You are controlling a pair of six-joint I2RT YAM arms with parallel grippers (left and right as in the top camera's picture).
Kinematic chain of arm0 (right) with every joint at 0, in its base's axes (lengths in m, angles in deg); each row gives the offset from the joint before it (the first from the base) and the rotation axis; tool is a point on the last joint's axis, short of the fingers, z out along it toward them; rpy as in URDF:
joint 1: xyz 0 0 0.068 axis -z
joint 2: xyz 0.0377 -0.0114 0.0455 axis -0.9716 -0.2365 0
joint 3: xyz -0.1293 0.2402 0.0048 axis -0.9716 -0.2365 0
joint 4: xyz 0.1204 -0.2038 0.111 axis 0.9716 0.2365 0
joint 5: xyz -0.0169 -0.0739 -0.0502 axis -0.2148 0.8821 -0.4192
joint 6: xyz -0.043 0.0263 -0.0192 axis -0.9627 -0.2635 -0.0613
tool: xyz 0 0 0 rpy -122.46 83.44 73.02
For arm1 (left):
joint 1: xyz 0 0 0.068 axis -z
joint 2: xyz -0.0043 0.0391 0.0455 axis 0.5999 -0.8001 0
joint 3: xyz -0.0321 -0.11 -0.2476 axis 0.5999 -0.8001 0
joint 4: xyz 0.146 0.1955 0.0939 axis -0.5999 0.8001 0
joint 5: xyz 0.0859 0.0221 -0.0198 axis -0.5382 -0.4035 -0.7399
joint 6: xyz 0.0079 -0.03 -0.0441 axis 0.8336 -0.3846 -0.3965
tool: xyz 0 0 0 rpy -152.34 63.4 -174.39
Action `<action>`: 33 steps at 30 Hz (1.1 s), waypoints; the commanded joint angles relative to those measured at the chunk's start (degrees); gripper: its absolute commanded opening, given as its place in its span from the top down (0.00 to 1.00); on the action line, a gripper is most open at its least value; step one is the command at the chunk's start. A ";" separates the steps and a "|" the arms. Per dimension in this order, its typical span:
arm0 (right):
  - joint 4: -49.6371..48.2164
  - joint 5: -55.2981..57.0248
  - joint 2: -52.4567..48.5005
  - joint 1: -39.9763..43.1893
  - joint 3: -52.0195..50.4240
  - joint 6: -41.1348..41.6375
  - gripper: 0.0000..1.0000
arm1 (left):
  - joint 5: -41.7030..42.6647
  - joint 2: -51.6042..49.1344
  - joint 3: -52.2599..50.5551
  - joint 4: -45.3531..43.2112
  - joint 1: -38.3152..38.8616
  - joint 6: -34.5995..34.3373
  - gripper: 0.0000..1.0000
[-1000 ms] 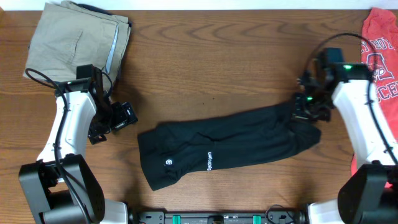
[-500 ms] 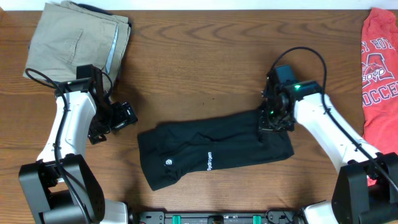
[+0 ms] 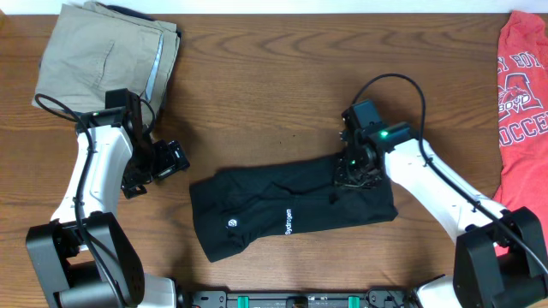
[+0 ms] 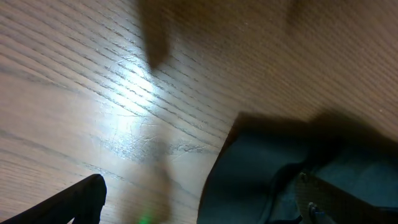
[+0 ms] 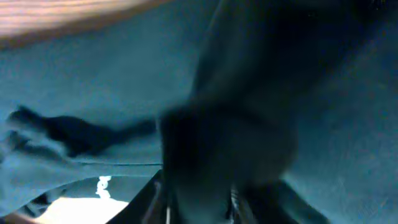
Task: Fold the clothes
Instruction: 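Fold the shirt's right end leftward over the middle with the right gripper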
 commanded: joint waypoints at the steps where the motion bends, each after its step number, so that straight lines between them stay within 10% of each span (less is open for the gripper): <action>1: 0.74 -2.71 0.98 -1.31 0.87 0.44 0.64 | -0.22 0.00 -0.50 0.17 -0.17 -0.09 0.02; 3: 3.41 -2.67 1.01 -0.66 2.91 -1.40 0.58 | -0.22 0.00 -0.50 0.17 -0.17 -0.09 0.02; 8: 14.88 3.50 1.01 3.56 11.67 -5.20 0.04 | -0.22 0.00 -0.52 0.20 -0.17 -0.09 0.02; 10: 18.23 7.23 1.01 5.38 13.97 -5.79 0.01 | -0.22 0.00 -0.52 0.20 -0.17 -0.09 0.02; 14: 20.63 7.85 0.94 7.96 13.75 -9.55 0.05 | -0.22 0.00 -0.52 0.20 -0.17 -0.09 0.02; 19: 16.35 5.27 0.90 7.32 7.32 -9.55 0.53 | -0.22 0.00 -0.52 0.17 -0.17 -0.09 0.02; 33: -9.84 -10.19 0.87 -0.81 -10.10 -4.46 0.61 | -0.22 0.00 -0.52 0.17 -0.17 -0.09 0.02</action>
